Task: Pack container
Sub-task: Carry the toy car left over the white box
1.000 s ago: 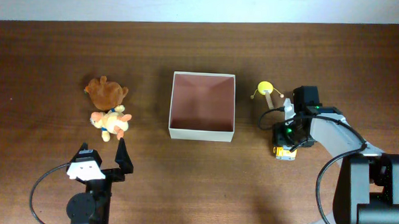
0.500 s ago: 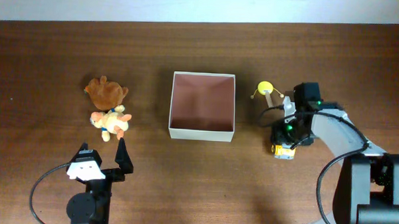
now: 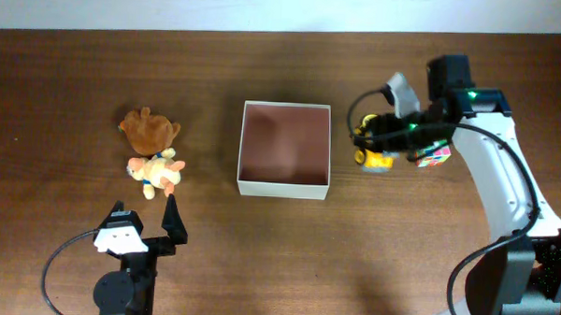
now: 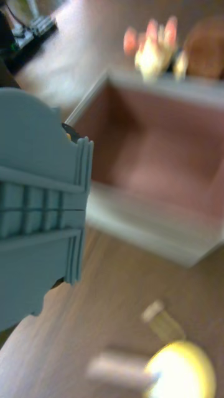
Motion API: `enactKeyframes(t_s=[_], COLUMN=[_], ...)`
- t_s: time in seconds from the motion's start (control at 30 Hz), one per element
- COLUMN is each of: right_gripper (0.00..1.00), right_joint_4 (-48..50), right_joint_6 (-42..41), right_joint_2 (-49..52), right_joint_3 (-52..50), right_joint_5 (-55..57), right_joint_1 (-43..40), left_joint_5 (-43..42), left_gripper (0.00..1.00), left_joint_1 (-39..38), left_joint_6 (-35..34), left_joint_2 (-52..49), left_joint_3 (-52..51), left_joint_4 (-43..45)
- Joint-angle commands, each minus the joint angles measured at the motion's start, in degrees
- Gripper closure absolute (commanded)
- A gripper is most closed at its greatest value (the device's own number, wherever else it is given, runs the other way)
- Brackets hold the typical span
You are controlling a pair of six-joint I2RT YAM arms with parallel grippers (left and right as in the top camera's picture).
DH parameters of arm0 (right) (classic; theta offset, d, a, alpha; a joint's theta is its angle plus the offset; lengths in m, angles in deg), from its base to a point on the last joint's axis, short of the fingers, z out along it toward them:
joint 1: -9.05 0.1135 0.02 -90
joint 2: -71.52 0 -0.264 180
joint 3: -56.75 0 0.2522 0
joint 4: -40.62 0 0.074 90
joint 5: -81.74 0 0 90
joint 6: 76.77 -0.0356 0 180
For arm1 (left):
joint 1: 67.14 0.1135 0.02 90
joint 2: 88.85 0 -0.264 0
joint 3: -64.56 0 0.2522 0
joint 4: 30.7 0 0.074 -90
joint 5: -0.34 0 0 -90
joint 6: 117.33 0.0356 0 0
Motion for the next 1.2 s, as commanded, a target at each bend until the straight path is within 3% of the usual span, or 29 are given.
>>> enactKeyframes(t_s=[0.0,0.27,0.57,0.87,1.17], right_gripper=[0.38,0.38,0.38,0.37,0.37], right_joint_4=[3.85,19.06,28.44,36.98,41.29], right_joint_6=[0.02,-12.46,-23.80,-30.45,-30.69], right_joint_2=[0.07,1.70,9.53,19.65,22.21], right_joint_3=[3.37,3.34,3.34,3.34,3.34], right_joint_5=[-9.73,4.13,24.61,27.71,28.68], right_joint_1=[5.68,18.38,28.04,30.45,30.47], left_joint_5=[-0.22,-0.22,-0.22,-0.22,-0.22], left_gripper=[0.01,0.01,0.01,0.01,0.01], left_joint_1=[0.02,0.02,0.04,0.02,0.02], left_joint_6=[1.14,1.14,1.16,1.16,1.16], left_joint_2=[0.46,0.48,0.46,0.46,0.46], left_joint_3=[-0.39,-0.39,-0.39,-0.39,-0.39], left_joint_4=[0.02,0.02,0.02,0.02,0.02])
